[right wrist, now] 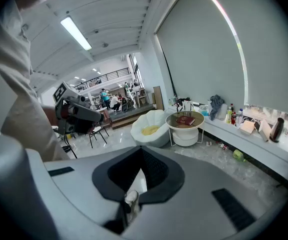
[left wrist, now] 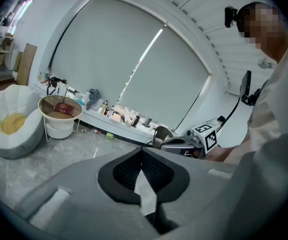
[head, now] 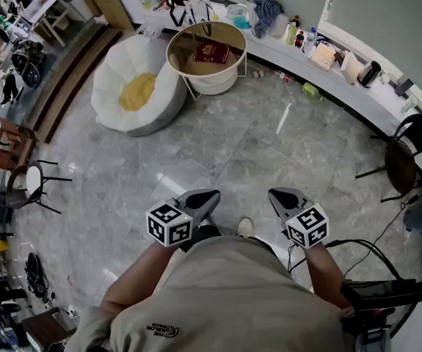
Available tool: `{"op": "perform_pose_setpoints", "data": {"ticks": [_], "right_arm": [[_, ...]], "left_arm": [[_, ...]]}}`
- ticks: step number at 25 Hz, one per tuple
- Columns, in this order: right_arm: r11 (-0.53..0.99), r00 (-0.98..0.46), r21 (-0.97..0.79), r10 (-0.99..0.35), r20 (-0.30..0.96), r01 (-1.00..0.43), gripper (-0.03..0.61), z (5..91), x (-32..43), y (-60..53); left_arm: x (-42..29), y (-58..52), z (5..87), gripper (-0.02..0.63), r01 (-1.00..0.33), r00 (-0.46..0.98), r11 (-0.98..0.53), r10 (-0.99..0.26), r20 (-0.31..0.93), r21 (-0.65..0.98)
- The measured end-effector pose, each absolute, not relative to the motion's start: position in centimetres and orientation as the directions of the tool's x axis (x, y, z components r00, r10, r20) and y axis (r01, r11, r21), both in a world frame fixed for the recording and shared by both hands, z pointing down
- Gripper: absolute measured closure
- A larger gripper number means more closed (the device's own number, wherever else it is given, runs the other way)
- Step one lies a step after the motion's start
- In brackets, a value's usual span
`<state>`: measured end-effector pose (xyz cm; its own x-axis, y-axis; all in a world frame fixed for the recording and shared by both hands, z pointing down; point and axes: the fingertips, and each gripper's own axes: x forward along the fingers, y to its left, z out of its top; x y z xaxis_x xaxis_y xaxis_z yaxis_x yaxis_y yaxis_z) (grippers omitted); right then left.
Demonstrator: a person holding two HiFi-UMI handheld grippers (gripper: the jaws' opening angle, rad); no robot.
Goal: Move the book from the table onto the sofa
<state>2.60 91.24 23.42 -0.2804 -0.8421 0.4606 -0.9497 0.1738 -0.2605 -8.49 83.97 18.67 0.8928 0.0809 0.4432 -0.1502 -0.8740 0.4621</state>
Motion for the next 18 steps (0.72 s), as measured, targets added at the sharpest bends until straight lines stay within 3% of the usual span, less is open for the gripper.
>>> {"op": "perform_pose_setpoints", "data": {"ticks": [18], "right_arm": [[0.292, -0.388, -0.269, -0.8, 0.457, -0.918, 0.559, 24.3, 3.0, 85.8]], "left_arm": [[-8.9, 79.3, 18.3, 0.606, -0.249, 0.899, -0.863, -0.037, 0.436, 0.44]]}}
